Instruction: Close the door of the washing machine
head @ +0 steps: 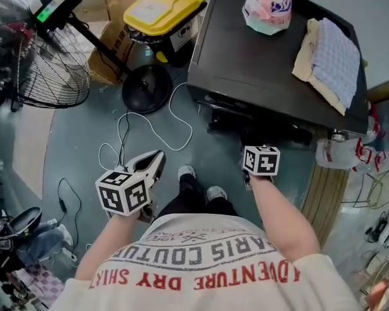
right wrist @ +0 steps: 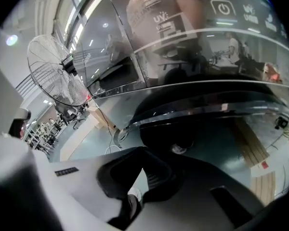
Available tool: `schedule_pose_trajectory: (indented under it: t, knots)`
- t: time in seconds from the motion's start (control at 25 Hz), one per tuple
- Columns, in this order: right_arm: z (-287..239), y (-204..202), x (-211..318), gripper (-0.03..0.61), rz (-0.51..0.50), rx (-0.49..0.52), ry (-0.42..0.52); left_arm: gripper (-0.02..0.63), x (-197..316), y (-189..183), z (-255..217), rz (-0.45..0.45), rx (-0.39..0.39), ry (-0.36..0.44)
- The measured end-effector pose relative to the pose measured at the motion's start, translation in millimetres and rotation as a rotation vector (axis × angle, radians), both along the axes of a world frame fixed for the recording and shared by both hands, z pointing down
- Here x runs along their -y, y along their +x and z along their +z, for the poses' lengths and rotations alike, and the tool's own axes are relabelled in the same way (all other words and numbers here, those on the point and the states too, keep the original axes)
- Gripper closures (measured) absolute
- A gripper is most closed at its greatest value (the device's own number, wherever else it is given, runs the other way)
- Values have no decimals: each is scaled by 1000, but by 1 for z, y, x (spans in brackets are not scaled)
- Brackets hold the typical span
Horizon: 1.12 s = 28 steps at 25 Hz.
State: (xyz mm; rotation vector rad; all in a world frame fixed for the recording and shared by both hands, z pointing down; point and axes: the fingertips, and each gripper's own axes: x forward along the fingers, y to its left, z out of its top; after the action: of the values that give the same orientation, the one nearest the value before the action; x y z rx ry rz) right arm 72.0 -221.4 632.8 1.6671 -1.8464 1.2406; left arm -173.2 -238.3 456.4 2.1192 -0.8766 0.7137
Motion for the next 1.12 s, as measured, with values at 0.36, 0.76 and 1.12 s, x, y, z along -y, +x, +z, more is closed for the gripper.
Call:
schedule_pose_trajectory:
  t: [0.36,0.76,1.12]
  knots:
    - [4,9,6,558,113,17,-2,581,27,16,-1,92,13,7]
    - [3,13,16,560,117,30,-4,581,30,15,4,110,18,0]
    - [-5,15,10,558,27,76,-31,581,8,19,-1,77,-7,3]
